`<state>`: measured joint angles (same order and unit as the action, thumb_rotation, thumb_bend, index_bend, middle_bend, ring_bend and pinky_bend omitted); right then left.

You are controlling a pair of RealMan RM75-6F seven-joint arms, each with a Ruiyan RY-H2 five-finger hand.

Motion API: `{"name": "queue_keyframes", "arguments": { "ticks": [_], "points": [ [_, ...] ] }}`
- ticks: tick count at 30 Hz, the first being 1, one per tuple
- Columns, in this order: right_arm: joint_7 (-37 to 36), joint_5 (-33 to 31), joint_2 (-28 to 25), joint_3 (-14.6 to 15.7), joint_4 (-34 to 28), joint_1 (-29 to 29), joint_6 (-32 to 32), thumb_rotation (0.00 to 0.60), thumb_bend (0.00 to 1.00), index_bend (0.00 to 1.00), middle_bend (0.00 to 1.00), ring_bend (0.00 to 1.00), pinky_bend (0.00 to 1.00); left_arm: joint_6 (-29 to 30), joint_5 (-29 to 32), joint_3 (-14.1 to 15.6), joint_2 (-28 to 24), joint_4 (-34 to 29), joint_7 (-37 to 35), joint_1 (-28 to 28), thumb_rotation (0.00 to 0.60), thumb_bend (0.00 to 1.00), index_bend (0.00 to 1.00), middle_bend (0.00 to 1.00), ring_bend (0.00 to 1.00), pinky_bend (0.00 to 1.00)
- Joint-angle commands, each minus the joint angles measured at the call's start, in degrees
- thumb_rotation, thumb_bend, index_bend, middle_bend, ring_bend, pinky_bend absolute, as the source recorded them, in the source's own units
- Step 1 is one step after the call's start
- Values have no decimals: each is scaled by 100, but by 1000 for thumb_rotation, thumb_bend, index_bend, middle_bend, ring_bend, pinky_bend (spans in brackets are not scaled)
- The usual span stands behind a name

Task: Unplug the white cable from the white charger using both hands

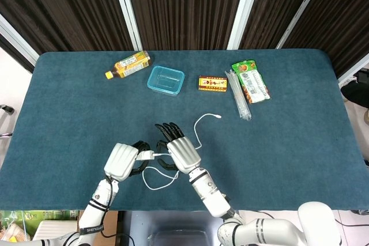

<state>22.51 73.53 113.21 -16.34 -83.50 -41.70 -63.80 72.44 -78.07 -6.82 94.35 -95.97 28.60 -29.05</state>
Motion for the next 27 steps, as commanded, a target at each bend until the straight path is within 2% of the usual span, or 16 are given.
{"name": "queue_keyframes", "arguments": {
  "ticks": [1, 19, 27],
  "points": [
    [38, -28, 54, -7, 14, -21, -38, 600, 438, 648, 167, 0, 0, 10, -20, 14, -21, -28, -12, 9, 600, 518, 735, 780, 1000, 1000],
    [78, -101, 181, -51, 13, -92, -149, 600, 463, 693, 185, 0, 3, 66, -185, 126, -101, -196, 9, 57, 600, 517, 737, 782, 1000, 1000],
    [113, -192, 179, -62, -29, -98, -151, 600, 510, 743, 206, 0, 7, 85, -261, 146, -104, -254, 29, 67, 600, 519, 737, 782, 1000, 1000]
  ]
}}
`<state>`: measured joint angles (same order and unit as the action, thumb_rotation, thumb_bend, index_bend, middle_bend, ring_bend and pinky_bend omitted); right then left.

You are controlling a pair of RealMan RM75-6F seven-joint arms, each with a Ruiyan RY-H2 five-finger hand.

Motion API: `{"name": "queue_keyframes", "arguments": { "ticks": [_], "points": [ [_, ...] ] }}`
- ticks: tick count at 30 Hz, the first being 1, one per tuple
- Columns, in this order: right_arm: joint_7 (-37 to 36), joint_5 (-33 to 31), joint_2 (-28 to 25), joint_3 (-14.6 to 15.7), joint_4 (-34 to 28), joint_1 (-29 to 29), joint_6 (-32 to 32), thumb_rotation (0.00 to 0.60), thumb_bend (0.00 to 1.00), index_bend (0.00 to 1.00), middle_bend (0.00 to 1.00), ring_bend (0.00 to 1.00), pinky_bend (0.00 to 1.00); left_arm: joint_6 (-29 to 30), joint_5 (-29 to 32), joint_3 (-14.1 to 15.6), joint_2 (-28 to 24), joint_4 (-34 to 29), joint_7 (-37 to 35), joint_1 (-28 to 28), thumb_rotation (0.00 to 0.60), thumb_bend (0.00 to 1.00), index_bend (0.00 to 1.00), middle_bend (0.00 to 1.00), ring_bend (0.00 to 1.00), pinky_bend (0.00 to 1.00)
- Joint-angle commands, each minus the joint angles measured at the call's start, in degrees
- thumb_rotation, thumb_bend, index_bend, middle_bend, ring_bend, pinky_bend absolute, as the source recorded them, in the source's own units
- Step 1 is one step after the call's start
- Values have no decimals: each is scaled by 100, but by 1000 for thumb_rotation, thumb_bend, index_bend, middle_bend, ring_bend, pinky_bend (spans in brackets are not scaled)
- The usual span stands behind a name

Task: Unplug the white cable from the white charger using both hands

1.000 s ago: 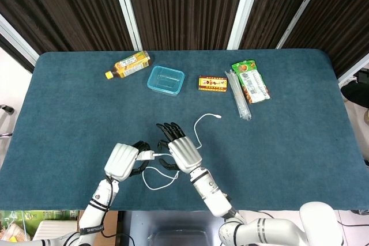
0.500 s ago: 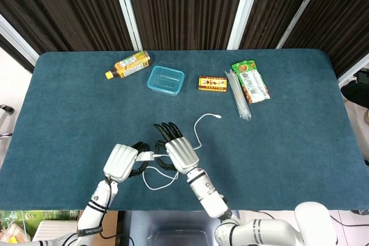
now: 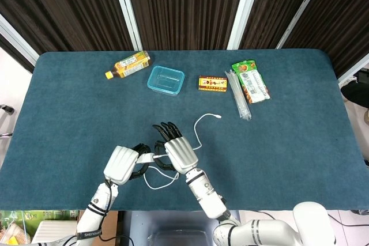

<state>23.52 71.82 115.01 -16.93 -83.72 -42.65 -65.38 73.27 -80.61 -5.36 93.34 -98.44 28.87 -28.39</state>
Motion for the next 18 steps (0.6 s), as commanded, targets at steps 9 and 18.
{"name": "queue_keyframes", "arguments": {
  "ticks": [9, 18],
  "points": [
    [2, -72, 11, -21, -1, -17, -18, 600, 603, 857, 260, 5, 8, -12, -22, -25, -56, -8, -19, 1, 600, 521, 738, 784, 1000, 1000],
    [-12, 122, -117, 26, 24, -22, -116, 600, 647, 883, 262, 29, 8, -39, -21, -47, -74, 58, -73, -9, 600, 529, 739, 785, 1000, 1000]
  ]
}}
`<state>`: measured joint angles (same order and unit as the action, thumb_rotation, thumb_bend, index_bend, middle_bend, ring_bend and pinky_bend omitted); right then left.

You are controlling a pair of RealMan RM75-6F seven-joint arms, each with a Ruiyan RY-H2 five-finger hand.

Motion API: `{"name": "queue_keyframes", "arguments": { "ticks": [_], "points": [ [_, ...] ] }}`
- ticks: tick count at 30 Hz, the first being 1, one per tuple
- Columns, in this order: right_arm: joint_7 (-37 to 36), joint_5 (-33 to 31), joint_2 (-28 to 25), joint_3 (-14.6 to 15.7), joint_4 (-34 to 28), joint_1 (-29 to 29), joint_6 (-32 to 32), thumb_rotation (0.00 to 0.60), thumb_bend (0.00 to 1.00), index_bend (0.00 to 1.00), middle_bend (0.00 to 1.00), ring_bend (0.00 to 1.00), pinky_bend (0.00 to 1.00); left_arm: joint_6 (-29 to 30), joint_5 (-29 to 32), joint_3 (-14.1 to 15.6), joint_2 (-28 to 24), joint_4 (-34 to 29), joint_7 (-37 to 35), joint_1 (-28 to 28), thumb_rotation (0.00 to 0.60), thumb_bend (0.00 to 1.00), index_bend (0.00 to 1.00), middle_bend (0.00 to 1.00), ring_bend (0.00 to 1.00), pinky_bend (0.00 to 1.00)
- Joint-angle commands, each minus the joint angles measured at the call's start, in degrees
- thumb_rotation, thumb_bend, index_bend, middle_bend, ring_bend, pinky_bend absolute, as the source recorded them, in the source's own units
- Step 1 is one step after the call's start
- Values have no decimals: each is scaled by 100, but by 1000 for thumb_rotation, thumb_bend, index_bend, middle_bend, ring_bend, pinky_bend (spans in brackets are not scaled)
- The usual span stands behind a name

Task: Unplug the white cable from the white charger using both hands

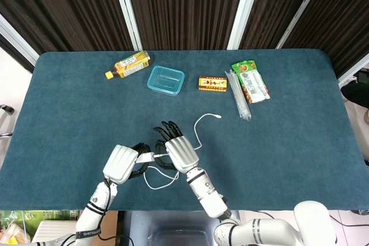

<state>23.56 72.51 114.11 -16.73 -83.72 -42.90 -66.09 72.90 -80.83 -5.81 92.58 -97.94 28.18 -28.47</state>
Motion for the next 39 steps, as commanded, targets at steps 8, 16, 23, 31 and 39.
{"name": "queue_keyframes", "arguments": {
  "ticks": [8, 16, 23, 31, 39],
  "points": [
    [-116, 126, -285, 60, -39, 119, -142, 600, 647, 887, 268, 45, 9, 33, -74, -27, 17, 46, 33, -20, 600, 528, 740, 785, 1000, 1000],
    [-198, 85, -836, 307, -75, 399, -123, 600, 648, 890, 271, 45, 8, -190, 93, -98, -9, 397, -120, -104, 600, 527, 741, 785, 1000, 1000],
    [-438, -359, -947, 483, 705, 576, 284, 600, 648, 891, 277, 45, 8, -818, 532, -98, 321, 1460, -439, -292, 600, 511, 717, 750, 1000, 1000],
    [-671, -554, -953, 495, 1310, 561, 683, 600, 647, 660, 275, 45, 9, -1093, 585, -153, 631, 2250, -717, -482, 600, 530, 670, 645, 1000, 1000],
    [-675, -706, -1188, 463, 1230, 514, 983, 600, 602, 203, 151, 1, 9, -1321, 599, -116, 681, 2534, -858, -601, 600, 526, 465, 422, 1000, 1000]
  ]
}}
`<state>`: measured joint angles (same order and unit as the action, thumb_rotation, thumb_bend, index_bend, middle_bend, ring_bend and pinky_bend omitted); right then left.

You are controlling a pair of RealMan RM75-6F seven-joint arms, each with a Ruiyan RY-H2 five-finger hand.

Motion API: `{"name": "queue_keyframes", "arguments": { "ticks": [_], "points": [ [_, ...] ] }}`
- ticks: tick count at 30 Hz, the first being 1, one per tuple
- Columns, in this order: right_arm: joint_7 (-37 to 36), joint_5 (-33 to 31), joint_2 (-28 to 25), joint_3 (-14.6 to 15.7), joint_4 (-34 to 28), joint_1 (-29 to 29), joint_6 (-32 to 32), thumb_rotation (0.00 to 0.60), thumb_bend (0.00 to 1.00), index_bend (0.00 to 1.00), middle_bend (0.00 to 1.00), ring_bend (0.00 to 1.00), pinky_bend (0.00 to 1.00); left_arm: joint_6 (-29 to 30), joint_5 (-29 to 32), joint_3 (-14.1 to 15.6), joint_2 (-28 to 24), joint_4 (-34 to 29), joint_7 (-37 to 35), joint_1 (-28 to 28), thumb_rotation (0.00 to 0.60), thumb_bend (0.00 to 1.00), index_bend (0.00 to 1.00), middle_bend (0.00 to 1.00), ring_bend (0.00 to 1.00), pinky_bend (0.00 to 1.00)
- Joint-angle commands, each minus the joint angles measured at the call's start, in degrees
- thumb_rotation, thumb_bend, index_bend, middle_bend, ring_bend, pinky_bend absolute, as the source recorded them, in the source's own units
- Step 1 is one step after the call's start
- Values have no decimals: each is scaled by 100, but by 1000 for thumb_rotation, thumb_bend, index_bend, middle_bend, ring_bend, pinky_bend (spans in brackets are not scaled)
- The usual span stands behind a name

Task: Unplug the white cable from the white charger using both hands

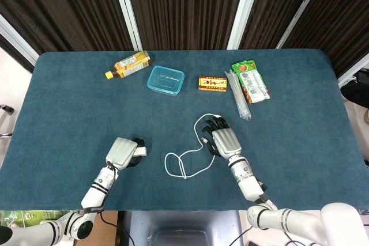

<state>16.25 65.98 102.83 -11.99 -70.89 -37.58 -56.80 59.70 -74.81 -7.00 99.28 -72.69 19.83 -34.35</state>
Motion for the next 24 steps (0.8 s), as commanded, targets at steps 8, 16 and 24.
{"name": "queue_keyframes", "arguments": {
  "ticks": [8, 16, 24],
  "points": [
    [84, -32, -429, -32, -587, 57, -63, 600, 513, 25, 72, 0, 3, 180, -183, 66, -197, -302, -71, 23, 600, 493, 335, 312, 1000, 1000],
    [250, 211, -1374, 215, -1763, 337, -304, 600, 444, 0, 7, 0, 0, 649, -541, 137, -615, -898, -173, 177, 600, 474, 306, 295, 986, 1000],
    [1145, 907, -3575, 1410, -3886, 1558, -1548, 600, 315, 0, 0, 0, 0, 1914, -1458, 737, -2285, -1851, -1339, 1032, 600, 437, 184, 189, 125, 211]
  ]
}}
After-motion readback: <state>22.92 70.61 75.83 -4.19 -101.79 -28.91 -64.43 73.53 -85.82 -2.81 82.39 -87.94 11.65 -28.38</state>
